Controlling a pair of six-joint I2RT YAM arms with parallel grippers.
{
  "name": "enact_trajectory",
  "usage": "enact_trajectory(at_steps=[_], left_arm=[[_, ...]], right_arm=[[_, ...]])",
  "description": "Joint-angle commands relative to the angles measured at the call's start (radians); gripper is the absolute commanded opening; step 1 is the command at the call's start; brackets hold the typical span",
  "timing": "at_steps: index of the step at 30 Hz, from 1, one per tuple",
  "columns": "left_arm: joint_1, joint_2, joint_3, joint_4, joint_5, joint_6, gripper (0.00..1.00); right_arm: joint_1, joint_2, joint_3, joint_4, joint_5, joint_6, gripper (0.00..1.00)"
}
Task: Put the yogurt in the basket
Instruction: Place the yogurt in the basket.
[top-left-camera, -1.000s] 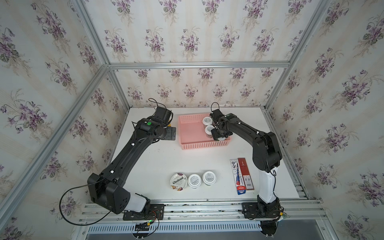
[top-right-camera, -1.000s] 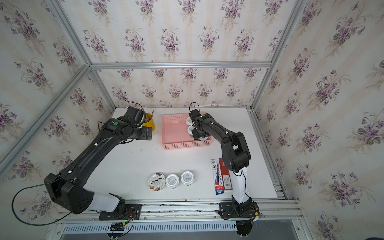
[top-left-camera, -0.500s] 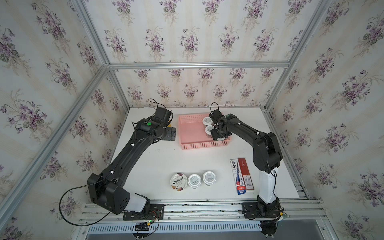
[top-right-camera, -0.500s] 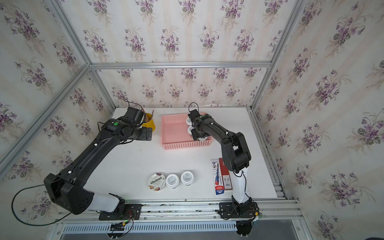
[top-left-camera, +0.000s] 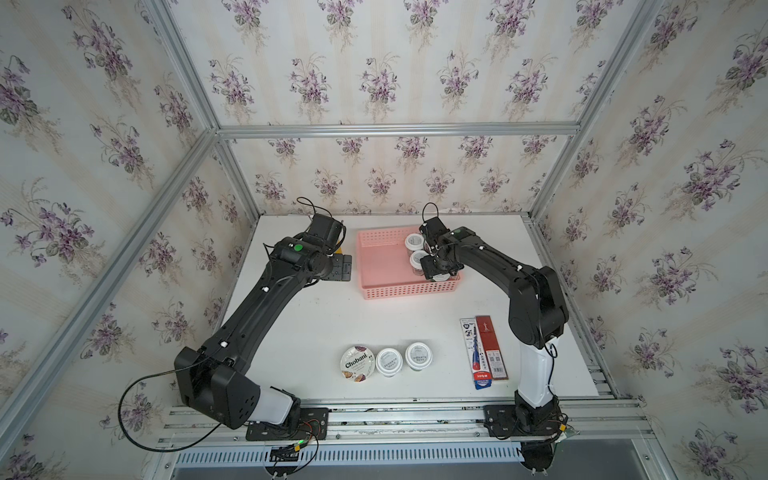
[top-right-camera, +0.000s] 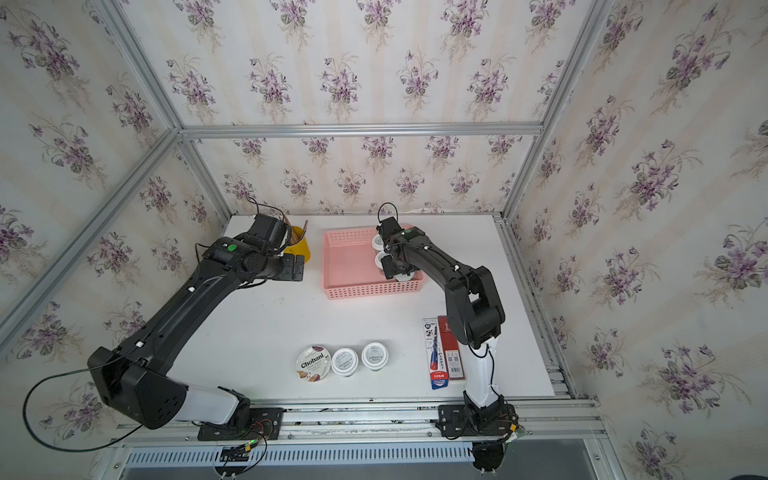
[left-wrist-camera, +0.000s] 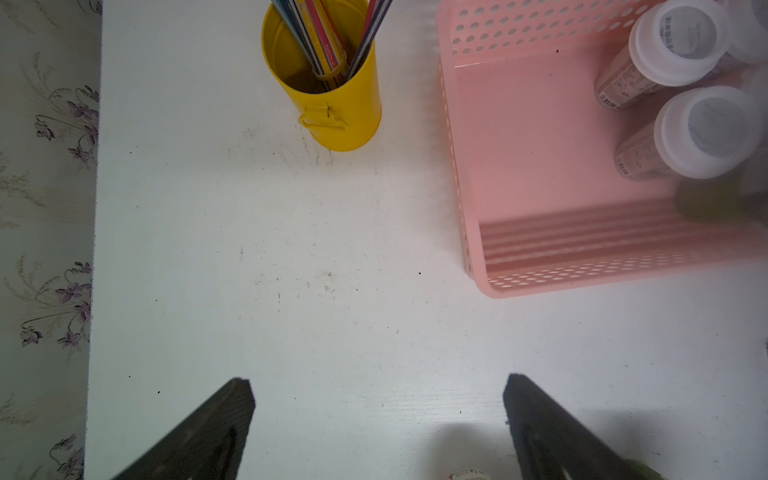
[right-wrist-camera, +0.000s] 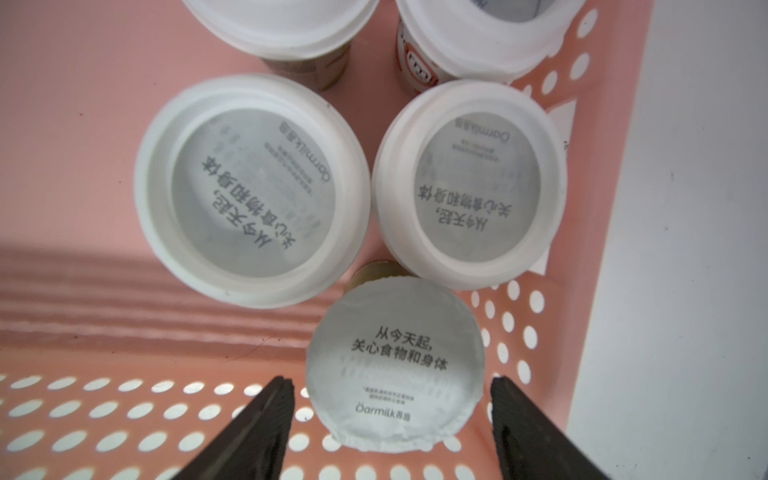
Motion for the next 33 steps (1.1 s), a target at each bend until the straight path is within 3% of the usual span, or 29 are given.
enact_trajectory(at_steps=[1,33], left_arm=[[0.000,0.002,-0.001,0.009,-0.004,-0.002,0.99],[0.000,0.000,-0.005,0.009,-0.004,-0.006,0.99]], right_arm=[[0.000,-0.010,-0.008,0.020,0.001,0.004,0.77],[0.047,0.027,-0.008,0.021,0.151,-0.004,0.74]])
